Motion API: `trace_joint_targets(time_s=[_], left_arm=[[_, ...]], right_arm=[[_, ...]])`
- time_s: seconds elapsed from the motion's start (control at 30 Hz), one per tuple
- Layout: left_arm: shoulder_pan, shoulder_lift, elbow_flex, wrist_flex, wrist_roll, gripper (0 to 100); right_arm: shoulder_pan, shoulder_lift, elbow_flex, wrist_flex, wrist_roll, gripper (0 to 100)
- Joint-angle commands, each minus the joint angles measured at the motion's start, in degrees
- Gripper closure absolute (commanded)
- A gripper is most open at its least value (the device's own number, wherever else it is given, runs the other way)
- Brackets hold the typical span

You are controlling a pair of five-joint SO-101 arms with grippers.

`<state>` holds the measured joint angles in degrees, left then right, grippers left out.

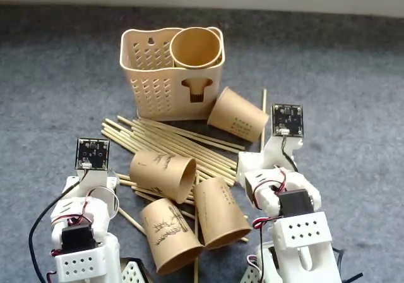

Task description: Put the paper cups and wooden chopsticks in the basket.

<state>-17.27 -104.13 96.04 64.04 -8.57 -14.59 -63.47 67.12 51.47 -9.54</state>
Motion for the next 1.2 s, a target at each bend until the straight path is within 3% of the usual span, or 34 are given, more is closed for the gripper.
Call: trace_joint_targets(time_s=[0.0, 0.13, 0.4, 0.6, 0.83, 1.17], left_arm=[[-0.66, -0.31, 1.10, -0.79, -0.44, 86], [-0.66, -0.31, 1.10, -0.79, -0.44, 86], [-0.66, -0.31, 1.10, -0.79, -0.44, 86], [-0.66, -0.31, 1.10, -0.79, -0.44, 86], [-0.66, -0.31, 1.10, -0.79, -0.44, 86], [-0.66, -0.31, 1.10, -0.79, -0.44, 86]], right_arm=[[0.31, 0.48, -2.77, -1.89, -0.18, 86.8], [0.40, 5.14, -7.87, -1.71, 0.97, 86.8], [2.51, 24.04, -30.37, 7.87, 15.82, 86.2], [2.51, 35.82, -42.07, 11.56, 26.73, 70.9], [2.51, 47.87, -44.70, 11.30, 45.01, 67.0], [2.42, 56.84, -44.53, 6.46, 55.65, 67.0]])
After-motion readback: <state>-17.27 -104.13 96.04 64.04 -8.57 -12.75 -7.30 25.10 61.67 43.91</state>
